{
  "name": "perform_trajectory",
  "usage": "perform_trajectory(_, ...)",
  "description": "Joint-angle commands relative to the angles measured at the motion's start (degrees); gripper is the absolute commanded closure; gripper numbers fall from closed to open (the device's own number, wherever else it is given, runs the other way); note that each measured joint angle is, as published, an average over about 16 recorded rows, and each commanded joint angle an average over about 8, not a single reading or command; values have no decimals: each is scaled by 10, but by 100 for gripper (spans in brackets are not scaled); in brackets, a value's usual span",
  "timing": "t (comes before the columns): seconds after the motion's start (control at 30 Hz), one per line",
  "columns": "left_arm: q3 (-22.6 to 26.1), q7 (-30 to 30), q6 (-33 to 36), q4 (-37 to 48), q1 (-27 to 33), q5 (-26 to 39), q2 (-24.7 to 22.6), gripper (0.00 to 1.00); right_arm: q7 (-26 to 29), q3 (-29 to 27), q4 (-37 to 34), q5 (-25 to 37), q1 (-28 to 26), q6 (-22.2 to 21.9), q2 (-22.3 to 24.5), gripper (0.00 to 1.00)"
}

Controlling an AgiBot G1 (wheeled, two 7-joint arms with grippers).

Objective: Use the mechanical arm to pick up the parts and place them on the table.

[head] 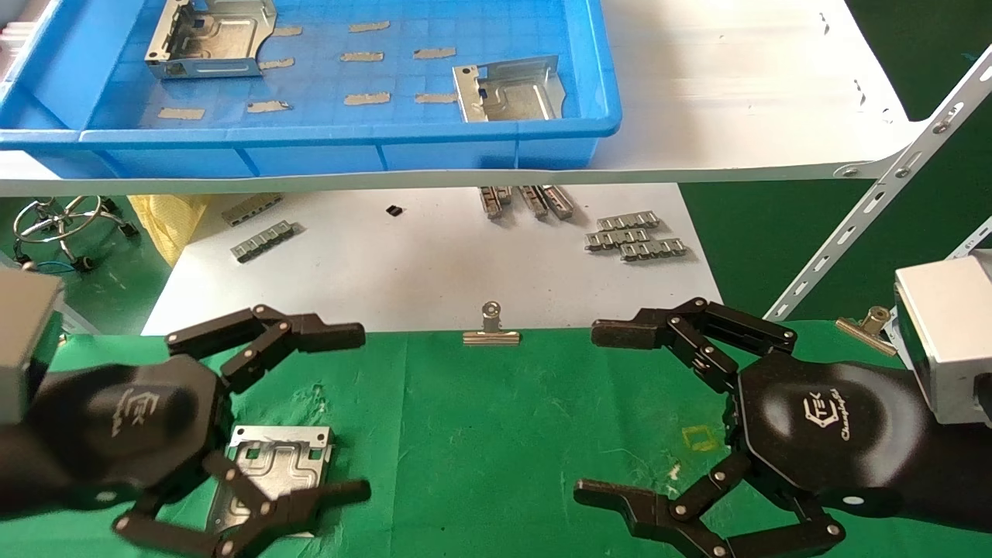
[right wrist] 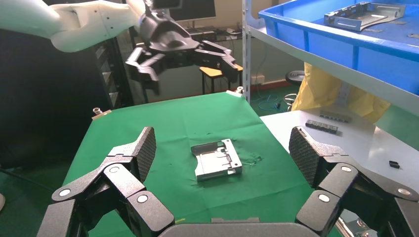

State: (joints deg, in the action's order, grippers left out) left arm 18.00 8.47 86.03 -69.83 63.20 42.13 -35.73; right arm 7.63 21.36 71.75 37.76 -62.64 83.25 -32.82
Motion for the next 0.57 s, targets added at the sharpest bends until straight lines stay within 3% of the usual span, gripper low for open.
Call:
perform_trajectory(0.03,-12,14,-2,-22,-10,-2,4,0,0,0,0,0,0,0,0,0)
perform_trajectory(0.57,-27,27,-5,-51,-23,-5,10,0,0,0,0,0,0,0,0,0)
